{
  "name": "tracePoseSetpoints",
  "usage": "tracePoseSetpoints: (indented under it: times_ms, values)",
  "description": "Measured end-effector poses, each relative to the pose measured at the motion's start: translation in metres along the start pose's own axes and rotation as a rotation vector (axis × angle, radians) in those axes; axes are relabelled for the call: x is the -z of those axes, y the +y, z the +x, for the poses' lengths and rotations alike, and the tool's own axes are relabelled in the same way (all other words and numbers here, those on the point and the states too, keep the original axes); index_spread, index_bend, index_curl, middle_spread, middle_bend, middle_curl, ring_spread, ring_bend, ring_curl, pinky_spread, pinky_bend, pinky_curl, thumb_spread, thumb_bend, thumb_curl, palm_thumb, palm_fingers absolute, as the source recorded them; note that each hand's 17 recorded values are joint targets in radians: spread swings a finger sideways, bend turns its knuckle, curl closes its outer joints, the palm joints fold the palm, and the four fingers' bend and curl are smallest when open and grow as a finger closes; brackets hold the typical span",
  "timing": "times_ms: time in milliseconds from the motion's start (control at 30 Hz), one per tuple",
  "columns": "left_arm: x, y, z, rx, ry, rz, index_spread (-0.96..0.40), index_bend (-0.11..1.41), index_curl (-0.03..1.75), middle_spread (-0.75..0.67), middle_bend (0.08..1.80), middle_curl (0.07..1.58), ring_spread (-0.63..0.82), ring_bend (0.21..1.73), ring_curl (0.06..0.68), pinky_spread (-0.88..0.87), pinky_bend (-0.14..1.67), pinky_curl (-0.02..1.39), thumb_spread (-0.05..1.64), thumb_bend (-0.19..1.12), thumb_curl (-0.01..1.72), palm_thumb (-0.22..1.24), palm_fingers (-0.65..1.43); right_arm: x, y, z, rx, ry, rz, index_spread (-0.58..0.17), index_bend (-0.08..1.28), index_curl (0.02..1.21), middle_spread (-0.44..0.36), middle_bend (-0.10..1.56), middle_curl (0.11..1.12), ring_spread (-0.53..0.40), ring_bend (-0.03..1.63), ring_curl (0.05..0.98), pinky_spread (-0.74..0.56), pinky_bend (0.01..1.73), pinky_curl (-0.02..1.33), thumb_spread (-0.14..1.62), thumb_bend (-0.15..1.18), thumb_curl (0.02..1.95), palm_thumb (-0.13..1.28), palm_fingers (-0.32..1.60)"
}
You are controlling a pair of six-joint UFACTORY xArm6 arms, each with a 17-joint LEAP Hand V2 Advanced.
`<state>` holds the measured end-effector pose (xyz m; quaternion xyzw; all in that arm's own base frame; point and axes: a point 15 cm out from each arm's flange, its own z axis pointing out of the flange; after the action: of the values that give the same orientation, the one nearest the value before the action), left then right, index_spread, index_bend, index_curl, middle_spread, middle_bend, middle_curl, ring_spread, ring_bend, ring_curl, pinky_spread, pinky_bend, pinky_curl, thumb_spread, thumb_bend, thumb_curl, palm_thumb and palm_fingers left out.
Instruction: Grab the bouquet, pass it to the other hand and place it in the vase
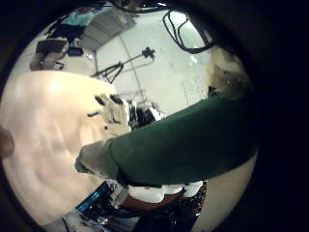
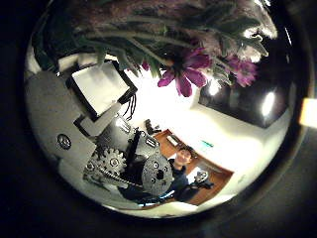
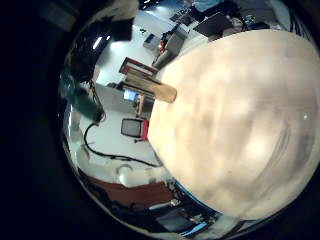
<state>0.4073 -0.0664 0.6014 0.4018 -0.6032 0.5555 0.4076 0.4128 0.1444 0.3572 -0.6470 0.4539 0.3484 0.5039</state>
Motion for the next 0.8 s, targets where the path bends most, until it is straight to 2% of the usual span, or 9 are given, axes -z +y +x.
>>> tracePoseSetpoints:
  times_ms: [167,367,500,633,800]
  values:
    - [0.038,-0.007,0.041,-0.087,-0.035,0.108,-0.68,0.72,1.01,-0.44,1.26,0.85,-0.41,1.48,0.597,-0.54,1.16,0.77,0.14,-0.02,0.84,1.16,1.03,0.006,-0.002,0.010,-0.025,-0.003,0.018,-0.410,0.12,0.34,0.054,0.20,0.32,0.159,0.39,0.240,0.30,0.38,0.44,0.95,-0.03,0.50,0.74,-0.09]
    - [0.082,-0.002,0.065,-0.146,-0.086,0.221,-0.71,0.65,1.13,-0.44,1.26,0.85,-0.40,1.48,0.595,-0.55,1.14,0.80,0.13,-0.02,0.87,1.16,1.04,0.006,-0.002,0.012,-0.030,-0.004,0.019,-0.414,0.13,0.24,0.074,0.18,0.29,0.170,0.34,0.236,0.29,0.36,0.39,0.95,-0.03,0.46,0.72,-0.08]
    - [0.111,0.014,0.079,-0.187,-0.142,0.282,-0.73,0.60,1.20,-0.44,1.25,0.85,-0.40,1.47,0.595,-0.55,1.13,0.82,0.13,-0.02,0.89,1.16,1.05,0.007,-0.002,0.013,-0.027,-0.005,0.019,-0.414,0.13,0.21,0.075,0.17,0.28,0.172,0.33,0.240,0.29,0.36,0.37,0.95,-0.03,0.45,0.73,-0.07]
    - [0.127,0.026,0.078,-0.187,-0.167,0.309,-0.74,0.56,1.25,-0.44,1.25,0.85,-0.40,1.47,0.596,-0.56,1.11,0.83,0.13,-0.02,0.90,1.15,1.06,0.005,-0.001,0.014,-0.033,-0.007,0.015,-0.413,0.13,0.20,0.075,0.17,0.27,0.172,0.32,0.244,0.29,0.37,0.36,0.95,-0.03,0.45,0.73,-0.07]
    - [0.143,0.035,0.054,-0.155,-0.185,0.320,-0.76,0.53,1.30,-0.44,1.25,0.85,-0.40,1.46,0.596,-0.57,1.09,0.85,0.13,-0.02,0.92,1.15,1.07,-0.001,0.000,0.011,-0.031,-0.010,0.001,-0.411,0.14,0.20,0.075,0.18,0.27,0.172,0.30,0.247,0.29,0.36,0.35,0.96,-0.03,0.44,0.73,-0.06]
